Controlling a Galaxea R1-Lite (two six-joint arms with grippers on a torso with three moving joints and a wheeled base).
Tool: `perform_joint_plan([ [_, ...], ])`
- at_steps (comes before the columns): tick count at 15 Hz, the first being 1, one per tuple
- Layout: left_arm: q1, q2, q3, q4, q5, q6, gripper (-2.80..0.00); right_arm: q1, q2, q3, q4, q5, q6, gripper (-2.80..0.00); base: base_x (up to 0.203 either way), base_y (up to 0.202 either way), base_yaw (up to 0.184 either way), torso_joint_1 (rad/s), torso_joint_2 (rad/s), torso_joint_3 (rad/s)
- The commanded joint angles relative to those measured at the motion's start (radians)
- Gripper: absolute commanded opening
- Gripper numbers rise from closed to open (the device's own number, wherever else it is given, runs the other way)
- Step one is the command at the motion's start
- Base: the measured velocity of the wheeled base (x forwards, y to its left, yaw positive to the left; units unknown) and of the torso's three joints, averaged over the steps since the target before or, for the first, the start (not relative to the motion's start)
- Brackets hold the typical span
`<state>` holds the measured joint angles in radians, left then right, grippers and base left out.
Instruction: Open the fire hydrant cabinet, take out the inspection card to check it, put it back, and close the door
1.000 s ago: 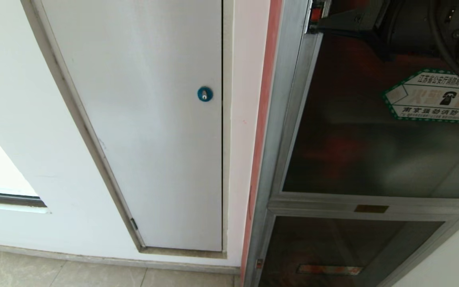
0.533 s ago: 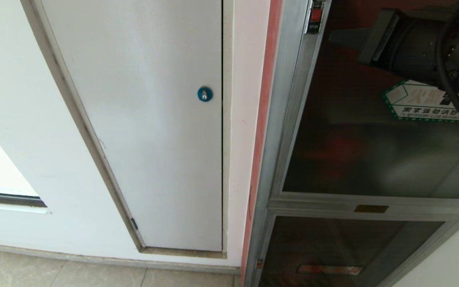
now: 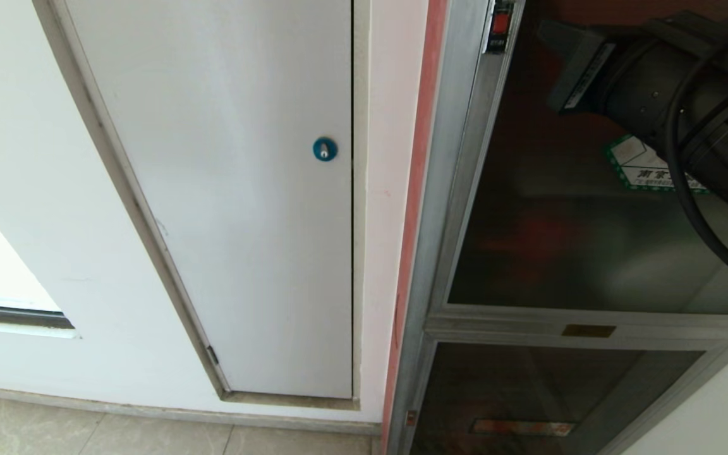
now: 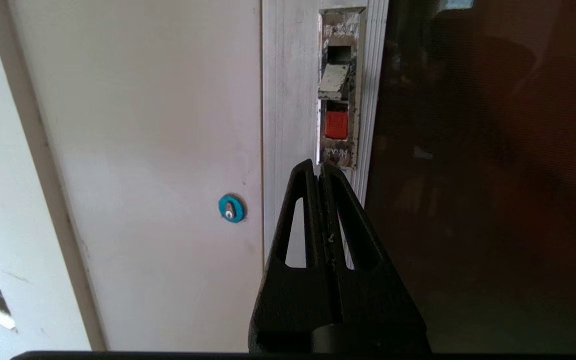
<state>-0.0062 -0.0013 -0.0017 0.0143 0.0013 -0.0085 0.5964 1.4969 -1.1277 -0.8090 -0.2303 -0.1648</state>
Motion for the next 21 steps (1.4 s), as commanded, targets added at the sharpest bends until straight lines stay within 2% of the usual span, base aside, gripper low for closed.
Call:
perform_joint_plan([
  [1, 0.000, 0.001, 0.000, 0.000, 0.000, -0.001, -2.80, 0.002, 0.034, 0.000, -0.032, -0.001, -0.007, -2.80, 0.000, 0.000, 0.000, 0.000, 0.00, 0.000],
  [3, 0.000, 0.001, 0.000, 0.001, 0.000, -0.001, -2.80, 0.008, 0.057, 0.002, -0.088, -0.001, -0.025, -2.80, 0.000, 0.000, 0.000, 0.000, 0.00, 0.000],
  [7, 0.000, 0.001, 0.000, 0.001, 0.000, -0.001, -2.80, 0.013, 0.014, 0.027, -0.056, 0.010, -0.014, -2.80, 0.000, 0.000, 0.000, 0.000, 0.00, 0.000],
  [11, 0.000, 0.001, 0.000, 0.000, 0.000, -0.001, -2.80, 0.011, -0.028, 0.062, 0.015, 0.117, 0.013, -2.80, 0.000, 0.000, 0.000, 0.000, 0.00, 0.000],
  [13, 0.000, 0.001, 0.000, 0.001, 0.000, -0.001, -2.80, 0.011, -0.036, 0.065, 0.016, 0.137, 0.018, -2.80, 0.000, 0.000, 0.000, 0.000, 0.00, 0.000],
  [18, 0.000, 0.001, 0.000, 0.001, 0.000, -0.001, -2.80, 0.010, -0.031, 0.068, 0.014, 0.134, -0.015, -2.80, 0.000, 0.000, 0.000, 0.000, 0.00, 0.000],
  [21, 0.000, 0.001, 0.000, 0.000, 0.000, -0.001, -2.80, 0.010, -0.013, 0.071, 0.018, 0.040, -0.062, -2.80, 0.000, 0.000, 0.000, 0.000, 0.00, 0.000],
])
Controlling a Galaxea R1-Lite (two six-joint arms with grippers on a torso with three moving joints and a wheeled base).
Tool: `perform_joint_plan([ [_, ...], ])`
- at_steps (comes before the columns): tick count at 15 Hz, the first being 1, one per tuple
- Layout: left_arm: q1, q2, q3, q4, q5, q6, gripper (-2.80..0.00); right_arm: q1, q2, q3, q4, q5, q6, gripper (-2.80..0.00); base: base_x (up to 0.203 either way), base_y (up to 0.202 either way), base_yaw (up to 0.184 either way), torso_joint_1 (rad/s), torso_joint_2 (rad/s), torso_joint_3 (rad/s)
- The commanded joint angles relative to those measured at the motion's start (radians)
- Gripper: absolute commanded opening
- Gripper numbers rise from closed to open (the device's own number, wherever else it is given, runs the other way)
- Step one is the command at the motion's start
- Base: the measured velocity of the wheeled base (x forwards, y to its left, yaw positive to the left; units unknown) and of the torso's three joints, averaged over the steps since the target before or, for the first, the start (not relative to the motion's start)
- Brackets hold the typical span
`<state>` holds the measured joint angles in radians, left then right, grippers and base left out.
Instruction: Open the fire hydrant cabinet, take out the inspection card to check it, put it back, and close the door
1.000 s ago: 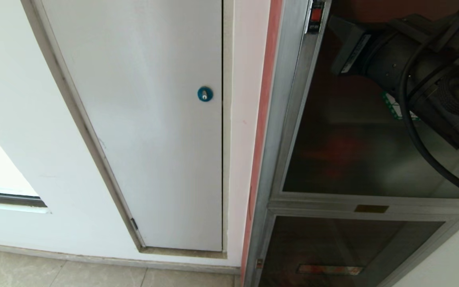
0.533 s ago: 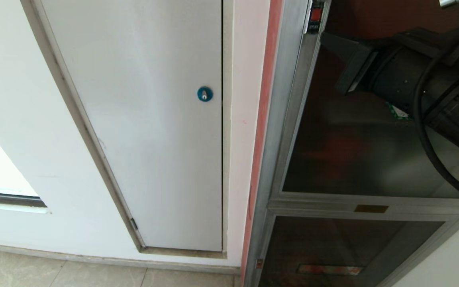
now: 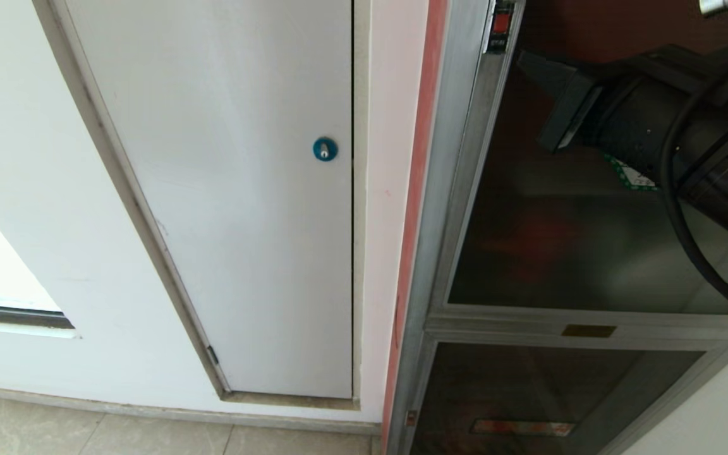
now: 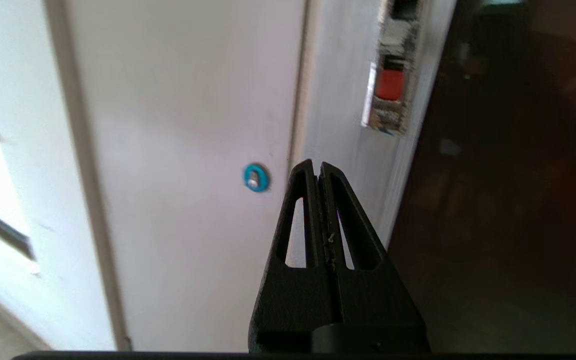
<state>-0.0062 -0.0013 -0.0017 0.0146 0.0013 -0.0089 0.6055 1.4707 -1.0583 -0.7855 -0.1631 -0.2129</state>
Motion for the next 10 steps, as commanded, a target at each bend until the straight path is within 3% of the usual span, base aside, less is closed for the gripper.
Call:
perform_joint_plan([
  [1, 0.000, 0.001, 0.000, 0.001, 0.000, 0.000, -2.80, 0.001, 0.019, 0.004, -0.009, -0.061, -0.028, -2.80, 0.000, 0.000, 0.000, 0.000, 0.00, 0.000],
  [3, 0.000, 0.001, 0.000, -0.001, 0.000, 0.000, -2.80, 0.003, 0.036, -0.002, -0.025, -0.083, -0.036, -2.80, 0.000, 0.000, 0.000, 0.000, 0.00, 0.000],
  [6, 0.000, 0.001, 0.000, -0.001, 0.000, 0.000, -2.80, 0.002, 0.085, -0.003, -0.159, -0.116, -0.053, -2.80, 0.000, 0.000, 0.000, 0.000, 0.00, 0.000],
  [10, 0.000, 0.001, 0.000, 0.001, 0.000, 0.000, -2.80, 0.003, 0.095, -0.034, -0.164, -0.131, -0.070, -2.80, 0.000, 0.000, 0.000, 0.000, 0.00, 0.000],
])
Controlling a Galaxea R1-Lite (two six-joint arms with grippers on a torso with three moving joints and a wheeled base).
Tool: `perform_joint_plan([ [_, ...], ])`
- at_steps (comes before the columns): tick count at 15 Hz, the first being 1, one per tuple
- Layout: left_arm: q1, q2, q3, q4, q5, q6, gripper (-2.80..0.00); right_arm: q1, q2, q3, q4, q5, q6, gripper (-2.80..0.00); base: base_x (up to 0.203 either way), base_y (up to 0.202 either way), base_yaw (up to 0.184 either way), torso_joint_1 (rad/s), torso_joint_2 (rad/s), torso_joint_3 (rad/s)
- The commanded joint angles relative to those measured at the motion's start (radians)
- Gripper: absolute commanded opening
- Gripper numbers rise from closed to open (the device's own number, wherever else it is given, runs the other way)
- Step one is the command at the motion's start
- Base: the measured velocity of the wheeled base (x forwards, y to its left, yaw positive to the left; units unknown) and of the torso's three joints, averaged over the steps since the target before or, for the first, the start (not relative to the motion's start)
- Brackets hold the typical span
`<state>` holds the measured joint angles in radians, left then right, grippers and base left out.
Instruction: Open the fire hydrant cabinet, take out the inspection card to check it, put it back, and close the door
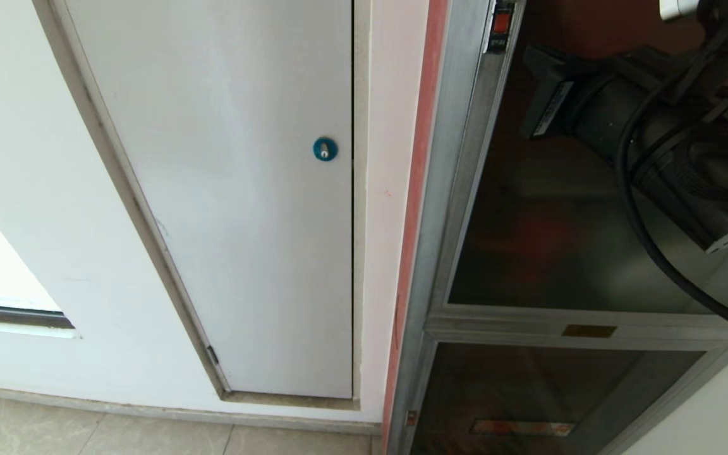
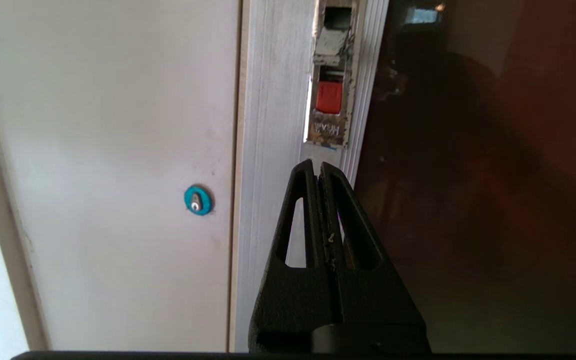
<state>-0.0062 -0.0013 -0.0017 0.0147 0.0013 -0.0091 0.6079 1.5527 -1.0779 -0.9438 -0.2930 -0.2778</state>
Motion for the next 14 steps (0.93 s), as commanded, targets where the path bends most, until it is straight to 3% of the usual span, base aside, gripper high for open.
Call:
perform_joint_plan([
  [1, 0.000, 0.001, 0.000, 0.001, 0.000, 0.000, -2.80, 0.001, 0.028, -0.032, -0.009, 0.000, -0.015, -2.80, 0.000, 0.000, 0.000, 0.000, 0.00, 0.000],
  [7, 0.000, 0.001, 0.000, 0.001, 0.000, 0.000, -2.80, 0.001, 0.053, -0.085, -0.033, 0.000, -0.038, -2.80, 0.000, 0.000, 0.000, 0.000, 0.00, 0.000],
  [8, 0.000, 0.001, 0.000, -0.001, 0.000, 0.000, -2.80, 0.001, 0.057, -0.092, -0.033, 0.000, -0.040, 0.00, 0.000, 0.000, 0.000, 0.000, 0.00, 0.000],
  [14, 0.000, 0.001, 0.000, -0.001, 0.000, 0.000, -2.80, 0.001, 0.138, -0.207, -0.035, -0.015, -0.054, 0.00, 0.000, 0.000, 0.000, 0.000, 0.00, 0.000],
])
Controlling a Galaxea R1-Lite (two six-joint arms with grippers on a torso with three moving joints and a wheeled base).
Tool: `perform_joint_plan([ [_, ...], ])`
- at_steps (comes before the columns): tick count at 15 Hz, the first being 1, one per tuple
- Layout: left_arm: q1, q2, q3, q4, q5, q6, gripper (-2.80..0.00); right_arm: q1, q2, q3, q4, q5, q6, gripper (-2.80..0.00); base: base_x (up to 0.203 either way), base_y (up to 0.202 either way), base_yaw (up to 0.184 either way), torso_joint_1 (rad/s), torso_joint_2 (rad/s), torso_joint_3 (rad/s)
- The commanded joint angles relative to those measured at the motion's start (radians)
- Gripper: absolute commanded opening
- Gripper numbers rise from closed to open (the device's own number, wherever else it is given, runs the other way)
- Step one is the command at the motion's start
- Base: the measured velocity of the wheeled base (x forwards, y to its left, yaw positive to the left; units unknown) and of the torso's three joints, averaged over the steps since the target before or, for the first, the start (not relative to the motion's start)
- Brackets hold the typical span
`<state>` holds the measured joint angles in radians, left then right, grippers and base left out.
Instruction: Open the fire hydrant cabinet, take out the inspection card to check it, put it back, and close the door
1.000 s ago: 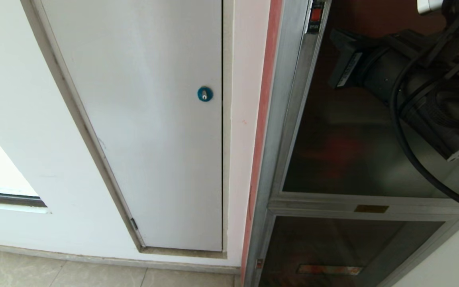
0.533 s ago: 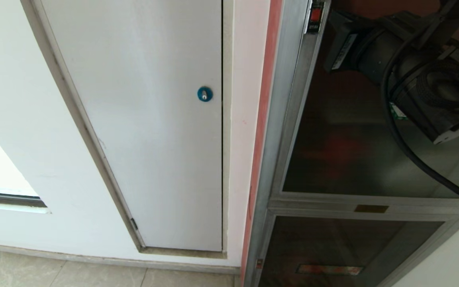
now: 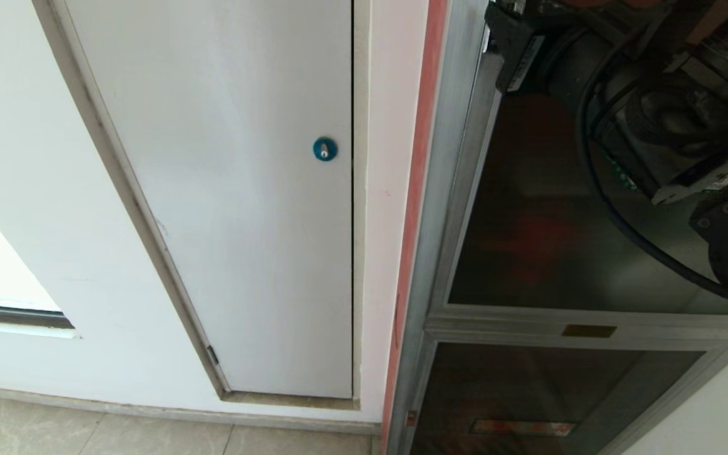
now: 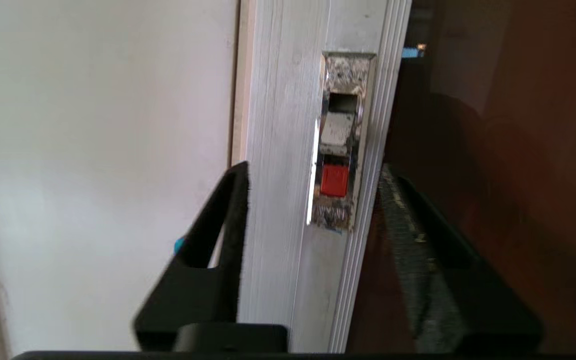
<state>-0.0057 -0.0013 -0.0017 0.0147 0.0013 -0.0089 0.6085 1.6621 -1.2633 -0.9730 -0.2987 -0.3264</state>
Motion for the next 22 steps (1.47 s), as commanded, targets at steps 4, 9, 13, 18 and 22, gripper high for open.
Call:
perform_joint_plan([
  [4, 0.000, 0.001, 0.000, 0.000, 0.000, 0.000, -2.80, 0.000, 0.048, -0.051, -0.042, -0.063, -0.023, 0.00, 0.000, 0.000, 0.000, 0.000, 0.00, 0.000],
  [9, 0.000, 0.001, 0.000, 0.000, 0.000, 0.000, -2.80, 0.024, 0.057, -0.050, -0.078, -0.165, -0.023, 0.00, 0.000, 0.000, 0.000, 0.000, 0.00, 0.000],
  [13, 0.000, 0.001, 0.000, 0.001, 0.000, 0.000, -2.80, 0.041, 0.092, -0.054, -0.158, -0.224, -0.070, 0.00, 0.000, 0.000, 0.000, 0.000, 0.00, 0.000],
  [18, 0.000, 0.001, 0.000, 0.000, 0.000, 0.000, -2.80, 0.042, 0.121, -0.089, -0.178, -0.253, -0.100, 0.00, 0.000, 0.000, 0.000, 0.000, 0.00, 0.000],
  [22, 0.000, 0.001, 0.000, -0.001, 0.000, 0.000, -2.80, 0.042, 0.134, -0.114, -0.176, -0.254, -0.116, 0.00, 0.000, 0.000, 0.000, 0.000, 0.00, 0.000],
])
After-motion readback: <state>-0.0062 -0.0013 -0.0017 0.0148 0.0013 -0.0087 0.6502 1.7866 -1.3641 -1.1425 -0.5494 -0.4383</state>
